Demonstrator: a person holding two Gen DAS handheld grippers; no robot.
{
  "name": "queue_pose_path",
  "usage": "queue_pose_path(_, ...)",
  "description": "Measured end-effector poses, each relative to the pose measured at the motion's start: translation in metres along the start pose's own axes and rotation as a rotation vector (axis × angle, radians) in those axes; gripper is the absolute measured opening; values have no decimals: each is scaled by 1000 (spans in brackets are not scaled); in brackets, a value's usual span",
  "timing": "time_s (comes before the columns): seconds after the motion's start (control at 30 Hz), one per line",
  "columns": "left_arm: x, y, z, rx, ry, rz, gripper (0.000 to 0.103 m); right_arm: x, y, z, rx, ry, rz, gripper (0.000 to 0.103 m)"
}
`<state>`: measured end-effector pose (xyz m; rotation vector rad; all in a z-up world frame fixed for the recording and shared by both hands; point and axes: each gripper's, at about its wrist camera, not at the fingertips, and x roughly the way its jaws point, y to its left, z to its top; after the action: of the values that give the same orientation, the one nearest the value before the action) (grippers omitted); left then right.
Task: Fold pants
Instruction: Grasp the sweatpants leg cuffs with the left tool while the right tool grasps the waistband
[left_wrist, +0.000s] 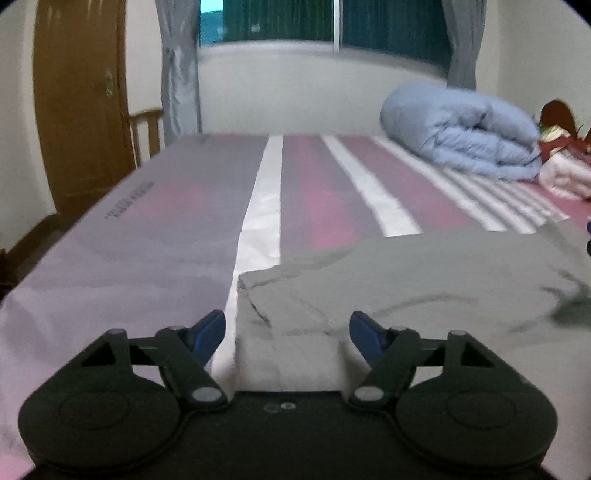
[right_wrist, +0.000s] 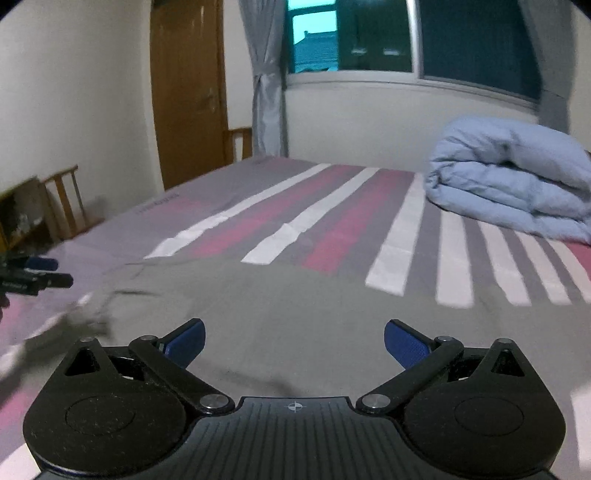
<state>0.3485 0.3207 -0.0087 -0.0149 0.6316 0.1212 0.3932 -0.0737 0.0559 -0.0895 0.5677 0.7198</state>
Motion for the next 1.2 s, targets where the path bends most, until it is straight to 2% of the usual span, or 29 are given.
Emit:
queue_pose_path(0.03, 17, 6, 4, -7, 17, -2, 66, 18, -7, 4, -10, 12, 5, 94)
queue_pose_path(0.07, 33, 10, 8, -10, 34, -10, 66, 38, -13, 8, -20, 27, 14, 77)
queue_pose_path(0.13, 59, 11, 15, 7, 58, -1, 65, 71, -21, 12, -34, 51, 17, 66)
queue_pose_path(0.3, 104, 12, 17, 38, 139, -19, 65, 131, -41, 19, -90, 91, 23, 66)
queue_pose_path(0.4, 115, 17, 18, 48, 159, -46, 67, 160, -46, 22, -157, 159, 21, 66)
queue_pose_path(0.47, 123, 25, 22, 39, 172, -70, 69, 171, -53, 24, -189, 182, 28, 66)
queue_pose_path(0.6, 141, 34, 30, 38, 192, -112, 73, 191, -62, 24, -215, 282, 67, 66)
queue_pose_path(0.67, 148, 34, 30, 49, 188, -132, 70, 200, -62, 22, -219, 323, 80, 66)
queue_pose_path(0.7, 150, 34, 30, 48, 183, -147, 61, 203, -63, 20, -220, 327, 88, 65)
queue_pose_path(0.73, 150, 34, 30, 53, 174, -169, 51, 204, -63, 19, -213, 331, 110, 55)
queue_pose_path(0.8, 148, 32, 30, 68, 150, -173, 38, 204, -62, 18, -222, 318, 116, 36)
queue_pose_path(0.83, 147, 32, 30, 57, 146, -178, 29, 203, -60, 17, -232, 310, 105, 19)
queue_pose_path(0.87, 144, 32, 31, 54, 137, -189, 23, 200, -59, 17, -238, 299, 92, 10)
queue_pose_path(0.9, 140, 30, 31, 57, 127, -194, 16, 195, -58, 17, -237, 284, 87, 9)
queue_pose_path(1.0, 122, 22, 31, 96, 79, -172, 12, 165, -50, 18, -254, 213, 69, 8)
queue_pose_path(1.13, 78, 25, 38, 85, -70, -176, 12, 114, -29, 31, -279, 119, 64, 8)
queue_pose_path(1.2, 48, 28, 38, 80, -159, -206, 12, 80, -13, 35, -315, 73, 63, 8)
